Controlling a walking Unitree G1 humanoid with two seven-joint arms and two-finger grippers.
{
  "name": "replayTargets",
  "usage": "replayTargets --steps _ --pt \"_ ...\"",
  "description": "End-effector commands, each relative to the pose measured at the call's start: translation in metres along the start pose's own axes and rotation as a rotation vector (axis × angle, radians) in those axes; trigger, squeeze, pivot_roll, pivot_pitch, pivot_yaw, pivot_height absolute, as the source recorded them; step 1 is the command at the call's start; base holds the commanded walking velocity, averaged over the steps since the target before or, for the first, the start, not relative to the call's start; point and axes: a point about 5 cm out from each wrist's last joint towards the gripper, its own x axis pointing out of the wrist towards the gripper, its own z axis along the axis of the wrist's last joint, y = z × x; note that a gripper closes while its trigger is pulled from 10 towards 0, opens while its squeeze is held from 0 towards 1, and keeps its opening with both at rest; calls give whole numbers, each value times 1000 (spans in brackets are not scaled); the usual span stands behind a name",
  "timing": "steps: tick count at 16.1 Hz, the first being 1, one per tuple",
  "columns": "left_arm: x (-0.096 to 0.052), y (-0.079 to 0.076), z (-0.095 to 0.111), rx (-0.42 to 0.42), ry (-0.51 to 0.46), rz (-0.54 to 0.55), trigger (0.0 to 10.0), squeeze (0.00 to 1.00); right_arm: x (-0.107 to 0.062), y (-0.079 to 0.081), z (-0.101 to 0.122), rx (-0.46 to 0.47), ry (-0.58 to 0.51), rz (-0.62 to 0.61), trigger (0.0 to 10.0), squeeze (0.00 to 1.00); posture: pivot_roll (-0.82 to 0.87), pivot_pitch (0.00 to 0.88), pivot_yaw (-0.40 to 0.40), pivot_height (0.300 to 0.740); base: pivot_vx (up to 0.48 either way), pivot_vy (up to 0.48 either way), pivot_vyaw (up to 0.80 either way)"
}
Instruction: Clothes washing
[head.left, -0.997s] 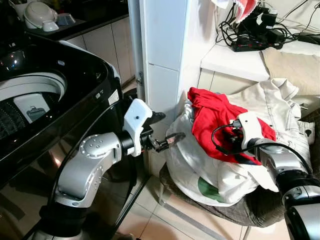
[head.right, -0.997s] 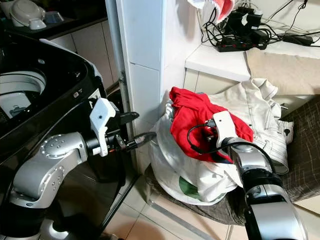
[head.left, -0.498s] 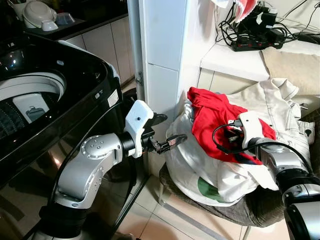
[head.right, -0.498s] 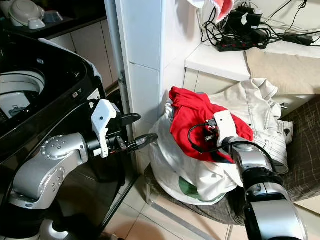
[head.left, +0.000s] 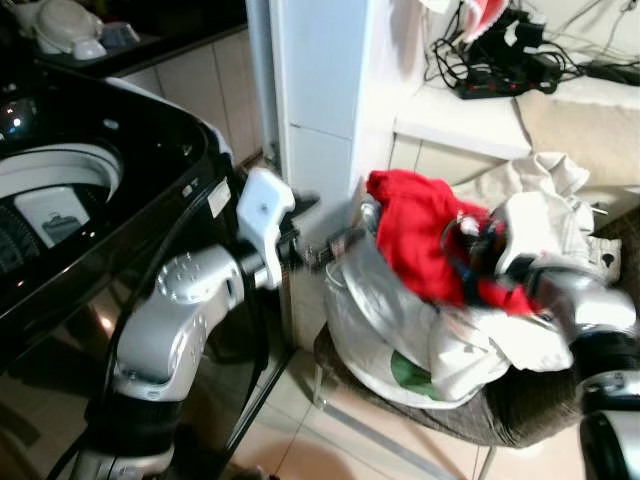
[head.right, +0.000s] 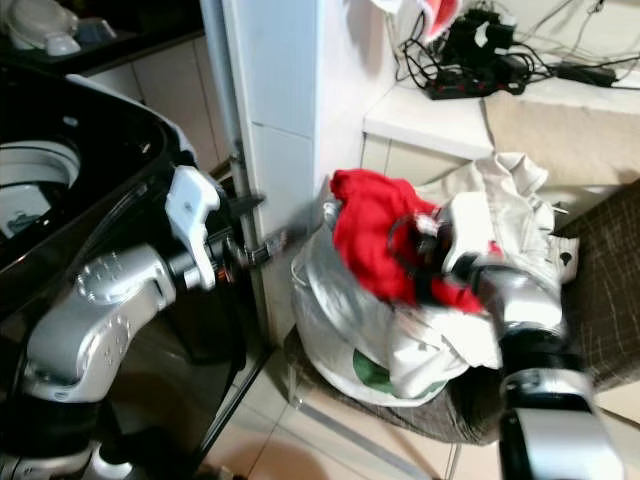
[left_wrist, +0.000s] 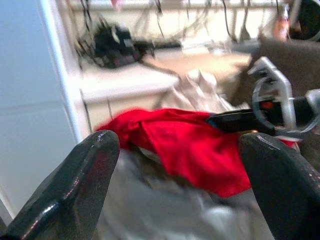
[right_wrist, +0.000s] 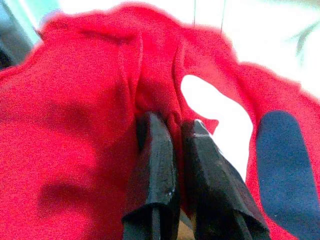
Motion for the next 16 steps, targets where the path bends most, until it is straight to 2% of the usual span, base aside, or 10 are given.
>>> replayTargets --steps 1,4,5,6,9,10,13,14,15,16 --pt "2 5 11 15 -58 31 10000 0 -7 6 31 -7 -108 61 0 0 -37 0 19 740 0 0 0" --pt "12 6 47 65 -207 38 10000 0 -36 15 74 -112 -189 138 0 0 -45 0 19 740 0 0 0" --pt "16 4 63 60 -266 14 10000 1000 -43 23 88 -151 -217 188 0 0 -47 0 18 740 0 0 0" --pt "20 -1 78 48 -318 -39 10000 1000 -48 35 100 -165 -248 248 0 0 -53 0 16 740 0 0 0" --pt "32 -11 95 60 -363 -118 10000 1000 -55 60 116 -144 -313 360 0 0 -50 0 11 740 0 0 0" --pt "41 -18 96 44 -370 -149 10000 1000 -58 76 129 -78 -389 453 0 0 -55 0 13 740 0 0 0" --pt "53 -23 86 4 -353 -156 10000 1000 -70 99 148 64 -527 636 0 0 -63 0 18 740 0 0 0" --pt "53 -23 85 -8 -356 -152 10000 1000 -72 101 150 75 -538 654 0 0 -63 0 18 740 0 0 0" --pt "53 -19 81 -7 -349 -141 10000 0 -81 108 153 113 -583 756 0 0 -64 0 12 740 0 0 0" --pt "52 -18 80 10 -341 -138 10000 0 -84 110 153 109 -585 779 0 0 -63 0 10 740 0 0 0"
